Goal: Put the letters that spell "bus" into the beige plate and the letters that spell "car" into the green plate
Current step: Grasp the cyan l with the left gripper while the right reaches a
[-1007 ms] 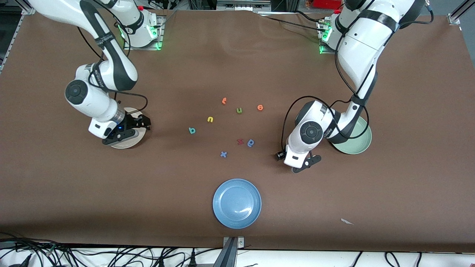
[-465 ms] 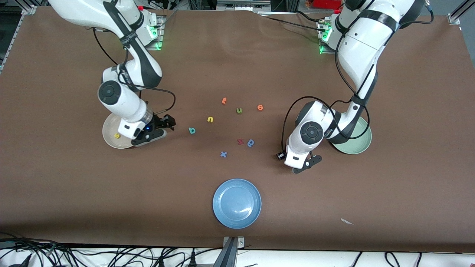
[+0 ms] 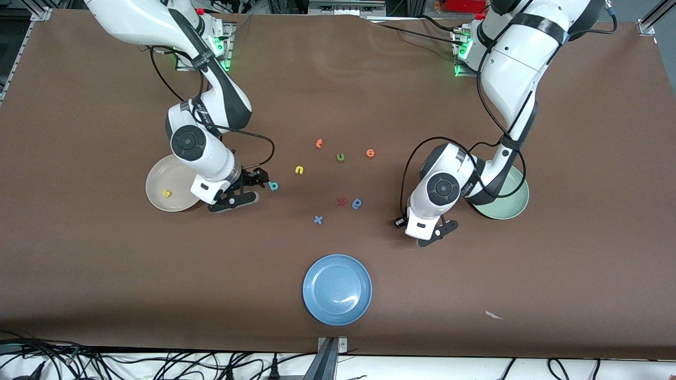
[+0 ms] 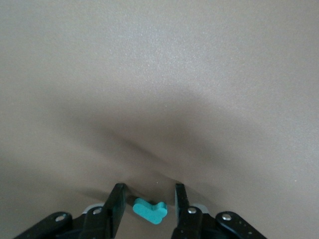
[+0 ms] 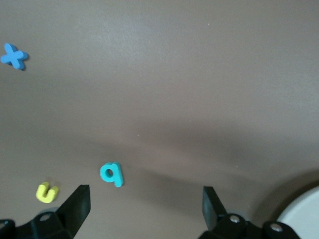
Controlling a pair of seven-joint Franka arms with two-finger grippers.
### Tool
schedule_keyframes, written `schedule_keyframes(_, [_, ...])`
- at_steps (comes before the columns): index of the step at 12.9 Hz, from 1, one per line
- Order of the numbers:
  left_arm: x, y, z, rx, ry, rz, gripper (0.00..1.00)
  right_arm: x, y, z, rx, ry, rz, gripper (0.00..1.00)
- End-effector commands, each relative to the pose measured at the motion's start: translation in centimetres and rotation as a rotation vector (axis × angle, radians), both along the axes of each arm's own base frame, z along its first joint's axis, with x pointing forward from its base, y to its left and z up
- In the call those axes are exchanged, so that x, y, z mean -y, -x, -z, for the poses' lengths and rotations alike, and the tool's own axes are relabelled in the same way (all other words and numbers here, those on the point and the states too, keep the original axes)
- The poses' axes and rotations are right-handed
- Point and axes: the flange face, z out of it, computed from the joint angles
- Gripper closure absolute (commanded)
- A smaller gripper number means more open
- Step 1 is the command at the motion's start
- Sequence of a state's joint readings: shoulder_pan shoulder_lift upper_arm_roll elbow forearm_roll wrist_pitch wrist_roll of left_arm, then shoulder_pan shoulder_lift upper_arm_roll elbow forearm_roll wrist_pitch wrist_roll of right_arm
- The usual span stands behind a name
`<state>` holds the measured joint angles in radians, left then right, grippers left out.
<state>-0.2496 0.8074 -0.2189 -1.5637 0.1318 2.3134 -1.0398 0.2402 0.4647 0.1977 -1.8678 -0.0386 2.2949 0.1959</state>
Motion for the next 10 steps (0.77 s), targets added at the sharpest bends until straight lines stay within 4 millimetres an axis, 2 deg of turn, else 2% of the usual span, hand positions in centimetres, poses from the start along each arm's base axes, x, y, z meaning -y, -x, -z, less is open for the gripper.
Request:
schedule_keyframes(1, [0.1, 0.2, 0.6, -0.029, -0.008, -0.029, 0.58, -2.0, -1.2, 0.9, -0.014, 0.024, 0.044, 0.00])
schedule_keyframes(3, [0.2, 0.4, 0.7, -0.033, -0.009, -0.031, 0.58, -4.2, -0.6, 2.4, -0.015, 0.040, 0.058, 0.00])
schedule_keyframes(5, [0.2, 0.4, 0.7, -0.034, -0.010, -0.037, 0.61, -5.4, -0.1, 3.8, 0.003, 0.066, 0.066, 0.00])
schedule_keyframes(6, [0.2, 0.4, 0.7, -0.034, -0.010, -0.037, 0.65, -5.5, 0.2, 4.6, 0.005, 0.066, 0.073, 0.00])
schedule_keyframes(9, [0.1, 0.5, 1.0, -0.038, -0.012, -0.039, 0.66, -5.3, 1.6, 6.7, 0.016, 0.055, 0.063, 0.00])
schedule_keyframes(10, [0.1, 0.5, 1.0, -0.038, -0.012, -0.039, 0.73, -5.2, 2.1, 7.5, 0.023, 0.046, 0.061, 0.00])
